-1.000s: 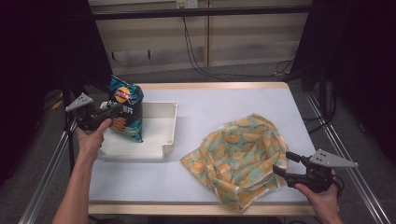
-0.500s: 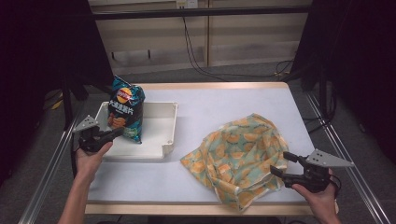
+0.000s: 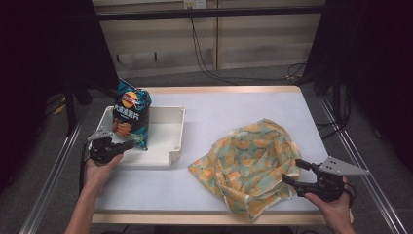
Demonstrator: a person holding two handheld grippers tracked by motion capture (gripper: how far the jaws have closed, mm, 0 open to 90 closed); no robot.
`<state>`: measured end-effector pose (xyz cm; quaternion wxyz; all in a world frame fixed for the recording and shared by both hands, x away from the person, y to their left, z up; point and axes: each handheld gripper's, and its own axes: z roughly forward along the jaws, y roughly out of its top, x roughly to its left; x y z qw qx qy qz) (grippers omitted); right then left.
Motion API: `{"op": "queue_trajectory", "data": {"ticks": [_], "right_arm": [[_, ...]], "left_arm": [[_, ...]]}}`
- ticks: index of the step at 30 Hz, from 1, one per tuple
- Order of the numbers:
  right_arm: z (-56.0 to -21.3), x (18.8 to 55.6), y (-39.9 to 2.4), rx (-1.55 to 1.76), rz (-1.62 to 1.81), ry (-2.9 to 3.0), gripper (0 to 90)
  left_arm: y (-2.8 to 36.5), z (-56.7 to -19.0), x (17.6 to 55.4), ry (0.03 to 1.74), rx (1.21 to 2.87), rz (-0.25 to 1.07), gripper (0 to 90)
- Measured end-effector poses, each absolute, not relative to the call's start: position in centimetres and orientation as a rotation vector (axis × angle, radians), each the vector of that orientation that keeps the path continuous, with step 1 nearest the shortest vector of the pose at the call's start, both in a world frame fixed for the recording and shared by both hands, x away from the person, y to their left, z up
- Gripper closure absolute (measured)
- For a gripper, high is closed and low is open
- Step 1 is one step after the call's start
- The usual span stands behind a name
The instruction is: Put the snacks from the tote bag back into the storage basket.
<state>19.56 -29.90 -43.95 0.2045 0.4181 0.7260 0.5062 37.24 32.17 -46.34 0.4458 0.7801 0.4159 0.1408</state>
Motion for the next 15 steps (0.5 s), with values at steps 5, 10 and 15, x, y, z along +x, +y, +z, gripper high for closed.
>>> {"op": "queue_trajectory", "data": {"ticks": [5, 10, 15], "right_arm": [[-43.9, 19.6, -29.8, 1.162, 1.412, 2.026, 23.3], [-43.9, 19.6, -29.8, 1.160, 1.413, 2.028, 23.3], [-43.9, 19.6, -29.9, 1.163, 1.416, 2.027, 23.3]], "left_arm": [[31.9, -46.7, 37.4, 1.059, 1.958, 0.367, 90.0], [31.6, -46.8, 37.4, 1.086, 1.983, 0.387, 90.0], [31.1, -47.0, 37.4, 1.076, 1.986, 0.377, 90.0]]}}
